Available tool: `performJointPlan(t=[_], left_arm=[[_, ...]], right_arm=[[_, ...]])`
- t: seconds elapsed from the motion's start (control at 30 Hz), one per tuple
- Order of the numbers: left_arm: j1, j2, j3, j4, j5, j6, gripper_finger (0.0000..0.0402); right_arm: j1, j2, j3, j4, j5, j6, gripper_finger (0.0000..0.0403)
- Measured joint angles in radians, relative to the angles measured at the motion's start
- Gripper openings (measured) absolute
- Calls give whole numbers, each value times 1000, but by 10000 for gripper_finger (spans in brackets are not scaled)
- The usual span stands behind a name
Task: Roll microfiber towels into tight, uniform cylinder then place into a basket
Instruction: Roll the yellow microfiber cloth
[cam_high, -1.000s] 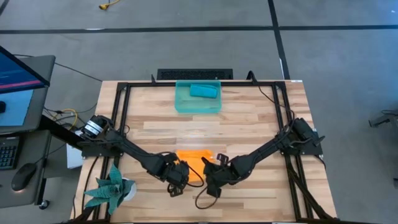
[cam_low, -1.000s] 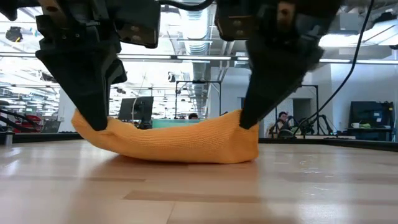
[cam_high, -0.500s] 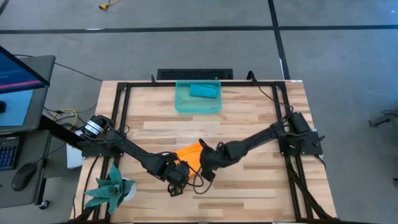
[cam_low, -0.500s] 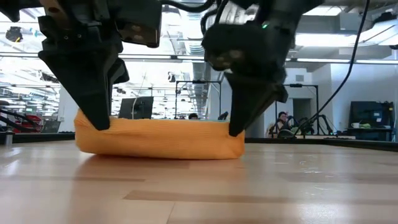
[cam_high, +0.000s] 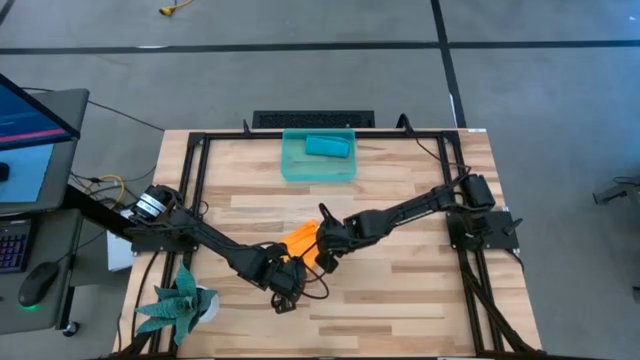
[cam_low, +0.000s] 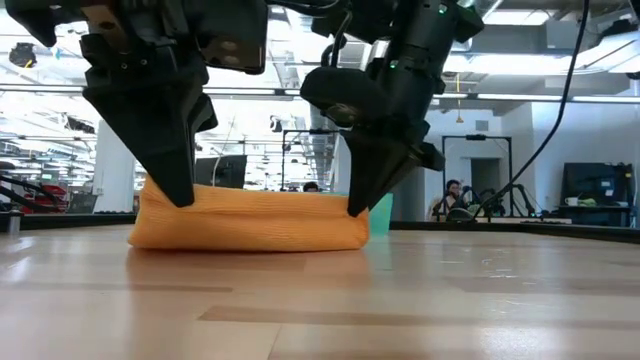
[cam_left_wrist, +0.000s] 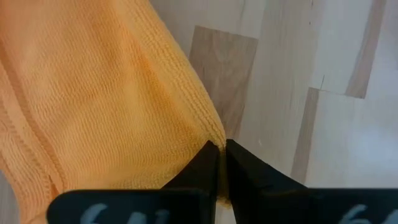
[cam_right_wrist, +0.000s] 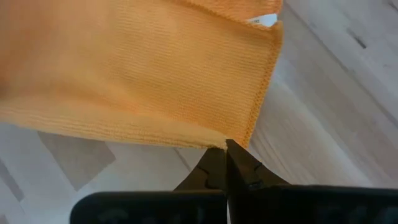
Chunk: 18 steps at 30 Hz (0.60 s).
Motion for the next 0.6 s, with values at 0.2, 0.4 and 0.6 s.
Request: performJointPlan(t=[0.2,0.4,0.6], left_arm=[[0,0,0,-3,5,28,16],[-1,0,0,-4,-11,50,22],[-3,0,0,-8,-8,76,58]], right_arm=[[6,0,0,-1,2,-2,9],[6,0,0,-5,11,-12,6],[5,0,0,-10,16,-37,7]])
